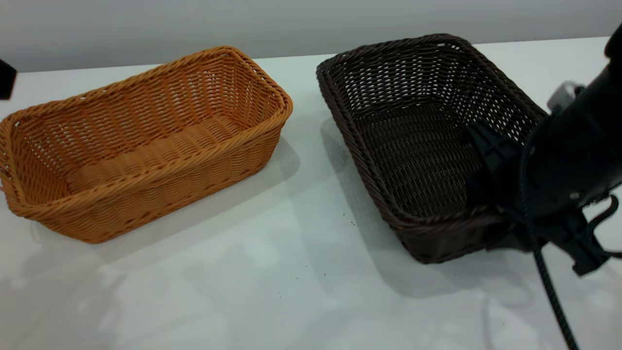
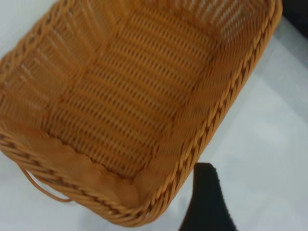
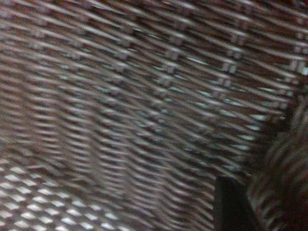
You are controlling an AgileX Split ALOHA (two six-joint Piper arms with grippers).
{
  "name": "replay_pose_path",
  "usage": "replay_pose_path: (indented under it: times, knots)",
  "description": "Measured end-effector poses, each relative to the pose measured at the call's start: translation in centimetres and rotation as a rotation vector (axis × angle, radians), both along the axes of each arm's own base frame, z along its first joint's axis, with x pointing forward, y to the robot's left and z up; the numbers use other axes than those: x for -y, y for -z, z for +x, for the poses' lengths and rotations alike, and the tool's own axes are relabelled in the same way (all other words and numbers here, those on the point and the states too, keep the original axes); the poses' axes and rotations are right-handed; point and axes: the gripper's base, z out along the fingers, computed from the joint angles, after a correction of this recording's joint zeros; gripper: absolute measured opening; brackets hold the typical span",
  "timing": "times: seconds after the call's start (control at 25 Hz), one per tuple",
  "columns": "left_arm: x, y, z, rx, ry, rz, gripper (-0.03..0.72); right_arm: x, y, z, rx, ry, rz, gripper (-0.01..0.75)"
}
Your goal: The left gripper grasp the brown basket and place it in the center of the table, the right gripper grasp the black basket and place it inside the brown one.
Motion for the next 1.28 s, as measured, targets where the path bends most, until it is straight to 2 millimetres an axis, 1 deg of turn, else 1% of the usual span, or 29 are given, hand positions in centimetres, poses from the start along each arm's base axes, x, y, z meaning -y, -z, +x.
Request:
replay_pose_path:
  times: [0.16, 0.28, 0.32, 0.4, 0.56, 0.64, 0.76, 0.92, 1.08, 1.2, 1.28]
  knots:
    - [-0.1, 1.5, 1.0, -0.061, -0.005, 0.01, 0.429, 1.1, -1.4, 0.9, 0.065, -0.016, -0.024, 0.285]
    - [-0.2, 2.5, 1.9, -0.085, 0.015, 0.029, 0.428, 2.0, -2.2, 1.5, 0.108, -0.083, -0.034, 0.285]
    - [-0.1, 2.6, 2.2, -0.089, 0.022, 0.029, 0.428, 2.4, -2.3, 1.7, 0.113, -0.095, -0.031, 0.267]
    - [0.4, 2.7, 2.8, -0.089, 0.034, 0.018, 0.428, 3.0, -2.5, 2.1, 0.128, -0.159, -0.036, 0.243]
    - [2.0, 2.2, 4.0, -0.029, 0.161, 0.059, 0.428, 3.6, -2.6, 2.5, 0.142, -0.265, 0.012, 0.243]
    - [2.8, 2.1, 4.5, -0.019, 0.212, 0.074, 0.428, 3.9, -2.8, 2.6, 0.155, -0.288, 0.019, 0.243]
    - [3.5, 2.7, 5.2, -0.033, 0.256, 0.096, 0.428, 4.8, -3.0, 3.1, 0.167, -0.278, 0.028, 0.243]
    - [3.8, 4.3, 6.0, -0.068, 0.313, 0.157, 0.428, 6.1, -3.6, 3.6, 0.189, -0.242, 0.05, 0.243]
    - [3.7, 6.1, 7.1, -0.082, 0.278, 0.186, 0.428, 6.9, -4.5, 4.7, 0.245, -0.27, 0.052, 0.242]
    - [4.4, 7.2, 7.5, -0.11, 0.3, 0.192, 0.428, 7.1, -5.2, 5.6, 0.284, -0.28, 0.067, 0.242]
    - [5.2, 7.9, 7.6, -0.14, 0.342, 0.191, 0.428, 7.1, -5.6, 6.0, 0.306, -0.301, 0.084, 0.242]
